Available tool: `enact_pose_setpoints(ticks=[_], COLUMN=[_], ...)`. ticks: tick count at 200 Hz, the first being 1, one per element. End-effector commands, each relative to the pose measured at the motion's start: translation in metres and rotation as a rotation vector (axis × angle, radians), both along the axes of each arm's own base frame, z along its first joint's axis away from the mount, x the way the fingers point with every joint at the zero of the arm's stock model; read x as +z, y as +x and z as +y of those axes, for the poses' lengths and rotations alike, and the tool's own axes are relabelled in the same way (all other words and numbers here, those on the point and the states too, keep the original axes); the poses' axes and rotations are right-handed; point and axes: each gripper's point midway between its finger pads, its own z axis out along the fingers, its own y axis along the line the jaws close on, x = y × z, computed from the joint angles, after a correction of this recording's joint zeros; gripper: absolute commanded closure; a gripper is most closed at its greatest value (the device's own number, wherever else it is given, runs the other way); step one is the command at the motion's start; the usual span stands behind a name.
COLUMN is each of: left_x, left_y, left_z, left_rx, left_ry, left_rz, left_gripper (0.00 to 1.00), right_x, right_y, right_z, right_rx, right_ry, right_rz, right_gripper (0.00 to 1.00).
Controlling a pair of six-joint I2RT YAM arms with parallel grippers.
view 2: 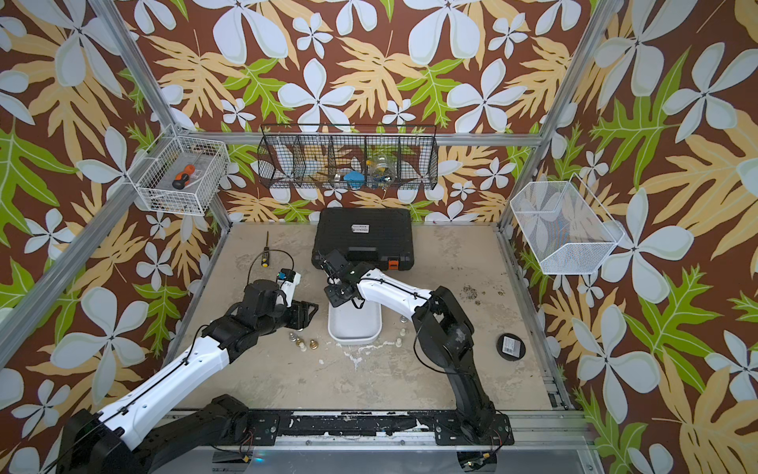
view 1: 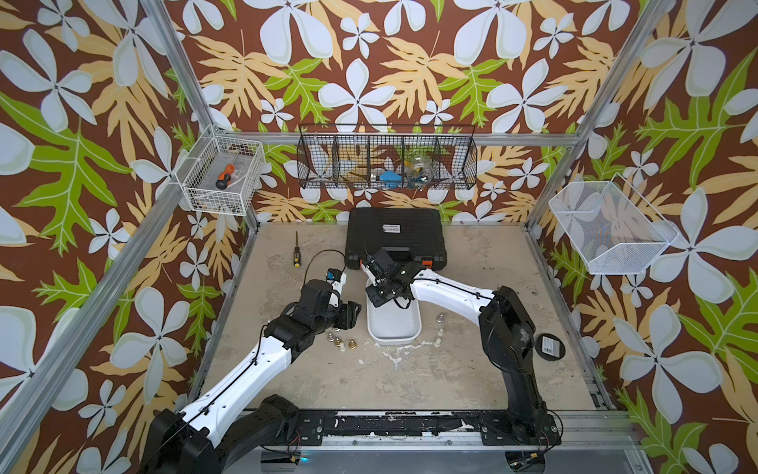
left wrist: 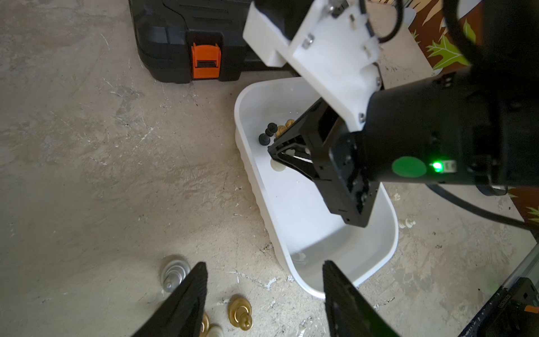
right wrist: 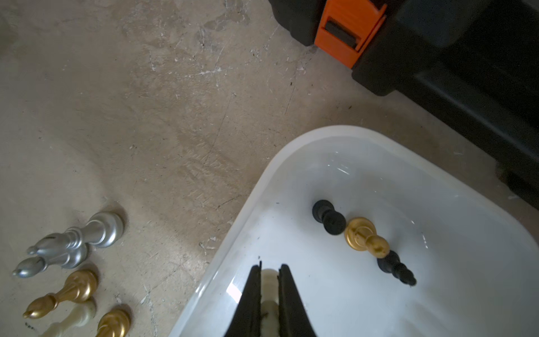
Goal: Put the chess pieces into the storage box
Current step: Place the chess piece in the storage box.
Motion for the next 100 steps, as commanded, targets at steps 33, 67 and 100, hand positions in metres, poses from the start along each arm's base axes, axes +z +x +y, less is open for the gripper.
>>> enact_pose_setpoints(ticks=[33,67,100], left_x=[0.019,0.022,0.021], left_y=[-0.006,-0.009,-0.01], left_z=[-0.008,-0.014,-0.016], left_rx=[-0.049,-0.074,-0.085], left_ry=[-0.067,-0.105,-0.107], left_rz=[-0.057,-0.064,-0.059], left_gripper=[0.36,0.36,0.36], right_x=[-0.022,-0.031,-0.038], right_y=[0.002,0.007,0.012], right_z=[-0.008,-0.007,-0.007], right_rx=[-0.02,-0.03,-0.049], right_ry=[-0.088,-0.095,-0.082], right_rz=[-0.003,-0.012,-0.01], right_gripper=[0.92,0.92,0.92])
